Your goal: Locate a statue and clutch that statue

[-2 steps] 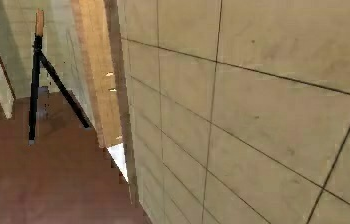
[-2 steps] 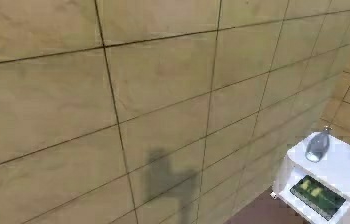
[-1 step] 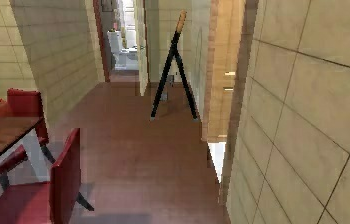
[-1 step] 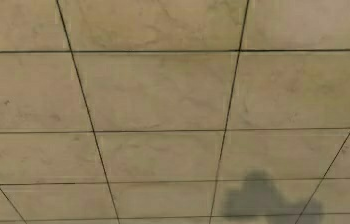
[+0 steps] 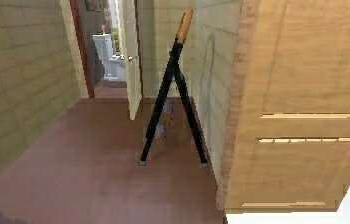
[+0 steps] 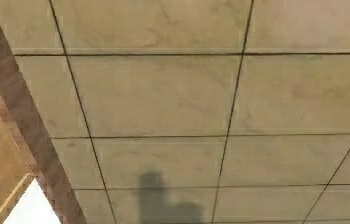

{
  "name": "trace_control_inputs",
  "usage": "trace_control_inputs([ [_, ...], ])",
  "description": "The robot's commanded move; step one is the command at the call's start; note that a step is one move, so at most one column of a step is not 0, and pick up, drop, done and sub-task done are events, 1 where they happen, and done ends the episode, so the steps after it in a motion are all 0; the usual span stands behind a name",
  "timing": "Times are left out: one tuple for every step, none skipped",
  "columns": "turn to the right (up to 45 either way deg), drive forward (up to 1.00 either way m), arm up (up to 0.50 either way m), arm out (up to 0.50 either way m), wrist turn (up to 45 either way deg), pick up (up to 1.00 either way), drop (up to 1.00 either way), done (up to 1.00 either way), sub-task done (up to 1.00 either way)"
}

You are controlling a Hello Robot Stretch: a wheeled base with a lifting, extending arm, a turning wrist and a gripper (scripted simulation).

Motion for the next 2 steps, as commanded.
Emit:
trace_control_inputs([
  [-12.0, 0.00, 0.00, 0.00, 0.0, 0.00, 0.00, 0.00, 0.00],
  [0.0, 0.05, 0.00, 0.00, 0.0, 0.00, 0.00, 0.00, 0.00],
])
